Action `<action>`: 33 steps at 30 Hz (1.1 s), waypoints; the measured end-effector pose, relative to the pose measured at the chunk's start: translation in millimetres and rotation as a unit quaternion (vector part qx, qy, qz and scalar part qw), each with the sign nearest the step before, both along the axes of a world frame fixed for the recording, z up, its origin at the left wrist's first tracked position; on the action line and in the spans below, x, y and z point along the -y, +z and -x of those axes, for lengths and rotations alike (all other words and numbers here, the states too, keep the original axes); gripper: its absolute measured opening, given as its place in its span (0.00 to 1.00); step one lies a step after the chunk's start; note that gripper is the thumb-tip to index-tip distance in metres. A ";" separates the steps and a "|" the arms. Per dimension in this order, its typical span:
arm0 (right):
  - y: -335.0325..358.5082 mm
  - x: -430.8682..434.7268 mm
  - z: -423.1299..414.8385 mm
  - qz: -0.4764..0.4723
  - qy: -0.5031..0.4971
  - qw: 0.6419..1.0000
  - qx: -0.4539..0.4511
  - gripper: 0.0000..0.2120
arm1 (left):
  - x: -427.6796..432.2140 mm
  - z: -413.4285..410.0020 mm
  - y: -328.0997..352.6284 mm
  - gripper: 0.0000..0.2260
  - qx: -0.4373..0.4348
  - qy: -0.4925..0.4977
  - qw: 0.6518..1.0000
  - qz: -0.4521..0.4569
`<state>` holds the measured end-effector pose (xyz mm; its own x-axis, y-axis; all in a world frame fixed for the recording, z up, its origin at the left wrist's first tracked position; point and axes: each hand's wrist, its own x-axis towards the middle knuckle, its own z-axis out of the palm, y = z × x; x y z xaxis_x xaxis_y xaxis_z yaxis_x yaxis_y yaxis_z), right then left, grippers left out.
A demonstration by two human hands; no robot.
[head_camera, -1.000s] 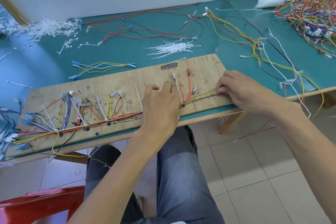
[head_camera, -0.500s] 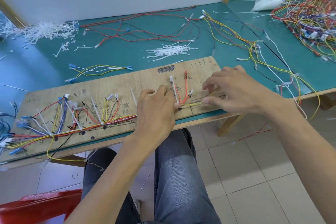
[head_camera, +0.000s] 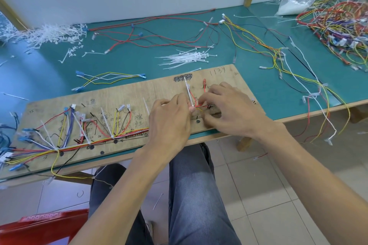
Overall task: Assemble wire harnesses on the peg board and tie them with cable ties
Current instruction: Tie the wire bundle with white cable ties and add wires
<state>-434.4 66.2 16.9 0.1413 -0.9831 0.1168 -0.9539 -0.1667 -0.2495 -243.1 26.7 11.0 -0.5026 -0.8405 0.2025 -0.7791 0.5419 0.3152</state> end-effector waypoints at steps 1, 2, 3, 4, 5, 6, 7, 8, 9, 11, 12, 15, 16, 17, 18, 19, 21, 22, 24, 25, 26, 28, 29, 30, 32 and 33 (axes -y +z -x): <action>-1.4 1.9 -1.3 0.015 0.003 1.000 -0.013 0.13 | 0.4 -0.8 0.0 0.07 -0.005 -0.002 1.000 -0.002; -3.6 3.2 -2.1 0.034 0.005 0.999 -0.028 0.11 | 1.2 -1.6 0.0 0.07 -0.012 -0.006 1.000 -0.005; -6.1 3.6 -3.0 0.055 0.007 0.998 -0.041 0.10 | 1.8 -2.6 0.1 0.08 -0.016 -0.012 1.000 -0.008; -9.4 3.2 -3.6 0.082 0.010 0.995 -0.049 0.10 | 2.7 -3.5 0.3 0.09 -0.015 -0.017 1.000 -0.011; -13.3 2.0 -3.6 0.113 0.013 0.992 -0.049 0.09 | 3.4 -4.3 0.3 0.10 -0.005 -0.021 1.000 -0.011; -18.5 0.1 -3.1 0.147 0.018 0.988 -0.039 0.09 | 4.0 -4.7 -0.3 0.11 0.010 -0.025 1.000 -0.007; -23.9 -2.1 -2.3 0.181 0.023 0.983 -0.021 0.09 | 4.2 -4.8 -1.0 0.11 0.024 -0.027 0.999 0.000; -29.2 -3.6 -1.3 0.212 0.026 0.977 0.000 0.10 | 4.2 -4.5 -1.5 0.11 0.031 -0.029 0.999 0.006; -33.3 -4.3 -0.7 0.237 0.026 0.971 0.017 0.11 | 4.1 -4.7 -1.8 0.11 0.030 -0.033 0.999 0.010; -37.9 -3.0 -0.9 0.275 0.023 0.961 0.026 0.11 | 3.5 -5.6 -2.3 0.09 0.019 -0.040 0.999 0.015; -38.3 -1.5 -1.4 0.293 0.019 0.956 0.024 0.10 | 3.7 -6.3 -2.6 0.09 0.015 -0.042 0.999 0.016; -34.2 6.2 -4.8 0.341 0.003 0.940 0.022 0.12 | 6.2 -6.9 -4.0 0.09 -0.004 -0.035 0.999 0.014; -32.1 9.3 -6.8 0.351 -0.003 0.936 0.021 0.12 | 7.1 -7.1 -4.0 0.09 -0.015 -0.031 0.999 0.012; -29.9 12.3 -9.4 0.355 -0.010 0.935 0.019 0.12 | 7.7 -7.3 -3.4 0.08 -0.027 -0.029 0.999 0.009; -28.3 15.2 -12.6 0.350 -0.016 0.936 0.018 0.11 | 7.9 -7.4 -2.6 0.07 -0.039 -0.028 0.999 0.004; -27.1 17.8 -15.7 0.334 -0.020 0.942 0.019 0.08 | 7.9 -8.0 -1.8 0.07 -0.050 -0.025 0.998 -0.001; -27.3 21.2 -20.7 0.285 -0.038 0.957 0.023 0.07 | 8.2 -8.7 -0.5 0.09 -0.069 -0.016 0.997 -0.002; -29.3 21.3 -22.2 0.268 -0.052 0.962 0.025 0.07 | 8.2 -8.7 -0.5 0.10 -0.075 -0.013 0.997 0.000; -35.1 19.2 -24.7 0.254 -0.073 0.964 0.032 0.09 | 7.6 -8.7 -0.5 0.10 -0.076 -0.018 0.997 -0.001; -37.5 17.9 -25.7 0.246 -0.078 0.965 0.039 0.10 | 7.5 -9.1 -0.1 0.10 -0.069 -0.023 0.997 -0.004; -39.3 17.0 -26.5 0.240 -0.083 0.966 0.044 0.11 | 8.5 -9.7 0.2 0.09 -0.057 -0.029 0.998 -0.006; -40.7 17.5 -26.5 0.243 -0.091 0.964 0.053 0.13 | 11.7 -11.1 1.2 0.08 -0.027 -0.043 0.999 -0.009; -41.6 17.8 -25.8 0.247 -0.093 0.963 0.059 0.13 | 12.8 -11.8 2.5 0.06 -0.013 -0.050 0.999 -0.011; -42.7 17.7 -24.8 0.253 -0.095 0.960 0.067 0.13 | 12.9 -12.7 4.3 0.05 -0.003 -0.060 0.998 -0.012; -44.6 17.1 -20.6 0.277 -0.101 0.952 0.080 0.13 | 10.3 -19.4 9.8 0.09 0.009 -0.078 0.997 -0.003; -44.9 17.1 -18.7 0.289 -0.101 0.948 0.083 0.13 | 8.3 -28.3 13.8 0.12 0.013 -0.076 0.997 0.014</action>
